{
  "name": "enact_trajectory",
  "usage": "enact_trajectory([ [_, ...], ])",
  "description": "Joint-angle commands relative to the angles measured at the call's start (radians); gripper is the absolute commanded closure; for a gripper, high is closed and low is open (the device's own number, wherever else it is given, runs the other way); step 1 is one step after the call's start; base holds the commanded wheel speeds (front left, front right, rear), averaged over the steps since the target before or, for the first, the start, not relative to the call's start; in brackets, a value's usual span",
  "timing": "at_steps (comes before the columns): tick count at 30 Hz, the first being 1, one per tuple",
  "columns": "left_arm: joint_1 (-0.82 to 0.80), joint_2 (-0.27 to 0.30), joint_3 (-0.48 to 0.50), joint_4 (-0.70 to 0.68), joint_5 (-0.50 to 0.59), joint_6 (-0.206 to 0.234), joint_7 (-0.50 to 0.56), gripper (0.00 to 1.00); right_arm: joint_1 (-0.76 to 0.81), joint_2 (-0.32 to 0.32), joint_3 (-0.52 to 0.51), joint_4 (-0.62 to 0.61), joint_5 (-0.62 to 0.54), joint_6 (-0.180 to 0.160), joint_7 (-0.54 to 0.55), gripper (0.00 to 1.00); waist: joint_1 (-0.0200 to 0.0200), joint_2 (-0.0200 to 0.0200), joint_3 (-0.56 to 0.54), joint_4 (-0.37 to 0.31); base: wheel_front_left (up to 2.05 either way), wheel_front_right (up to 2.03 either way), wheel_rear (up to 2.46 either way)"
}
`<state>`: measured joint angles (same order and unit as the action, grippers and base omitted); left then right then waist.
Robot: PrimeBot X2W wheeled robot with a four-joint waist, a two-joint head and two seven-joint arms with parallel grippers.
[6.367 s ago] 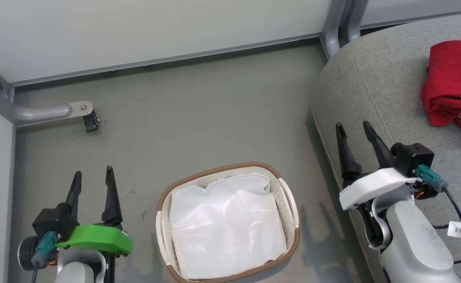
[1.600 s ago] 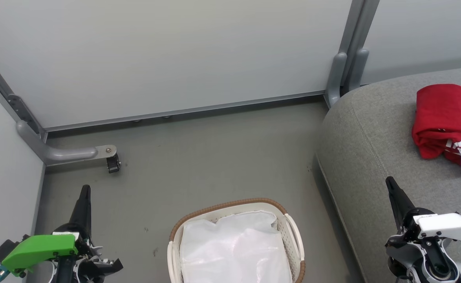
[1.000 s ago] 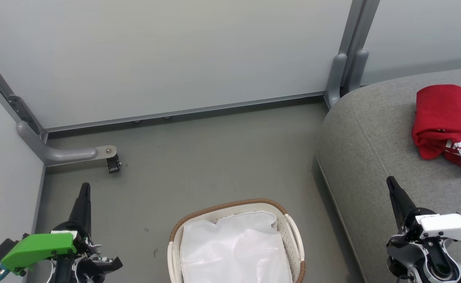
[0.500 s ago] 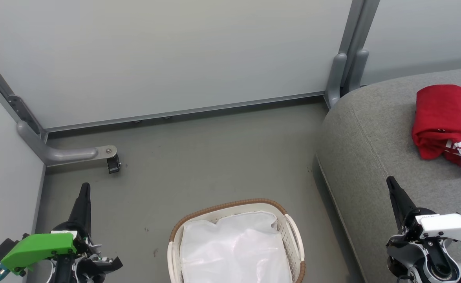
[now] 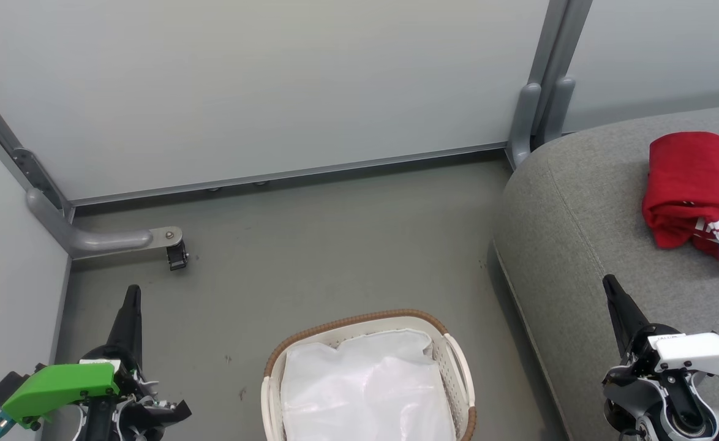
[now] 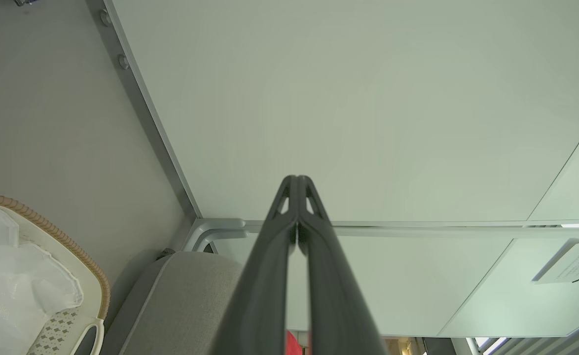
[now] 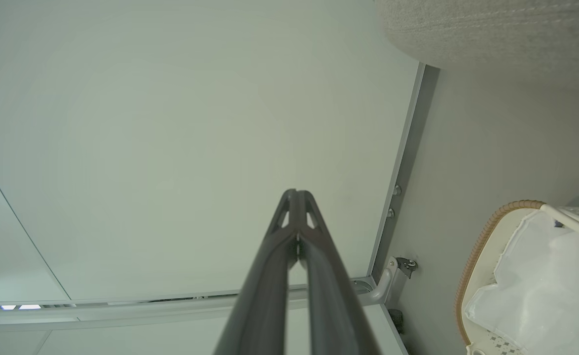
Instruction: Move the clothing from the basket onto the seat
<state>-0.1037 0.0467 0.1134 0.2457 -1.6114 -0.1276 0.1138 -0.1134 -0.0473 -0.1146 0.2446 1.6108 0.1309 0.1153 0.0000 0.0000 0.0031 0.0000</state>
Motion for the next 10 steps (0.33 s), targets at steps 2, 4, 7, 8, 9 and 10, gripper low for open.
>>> enact_trajectory([
  [2,-0.01,0.007,0.002,-0.002,-0.003,-0.006,0.004,1.0,0.011,-0.005,-0.002,-0.003,0.004,0.0,0.001,1.0,0.0,0.0,0.0,0.0,0.0,0.0,0.0],
  [4,-0.01,0.007,0.002,-0.002,-0.003,-0.006,0.004,1.0,0.011,-0.005,-0.002,-0.003,0.004,0.0,0.001,1.0,0.0,0.0,0.0,0.0,0.0,0.0,0.0],
  [7,-0.01,0.007,0.002,-0.002,-0.003,-0.006,0.004,1.0,0.011,-0.005,-0.002,-0.003,0.004,0.0,0.001,1.0,0.0,0.0,0.0,0.0,0.0,0.0,0.0],
  [8,-0.01,0.007,0.002,-0.002,-0.003,-0.006,0.004,1.0,0.011,-0.005,-0.002,-0.003,0.004,0.0,0.001,1.0,0.0,0.0,0.0,0.0,0.0,0.0,0.0],
  [9,-0.01,0.007,0.002,-0.002,-0.003,-0.006,0.004,1.0,0.011,-0.005,-0.002,-0.003,0.004,0.0,0.001,1.0,0.0,0.0,0.0,0.0,0.0,0.0,0.0],
  [10,-0.01,0.007,0.002,-0.002,-0.003,-0.006,0.004,1.0,0.011,-0.005,-0.002,-0.003,0.004,0.0,0.001,1.0,0.0,0.0,0.0,0.0,0.0,0.0,0.0],
])
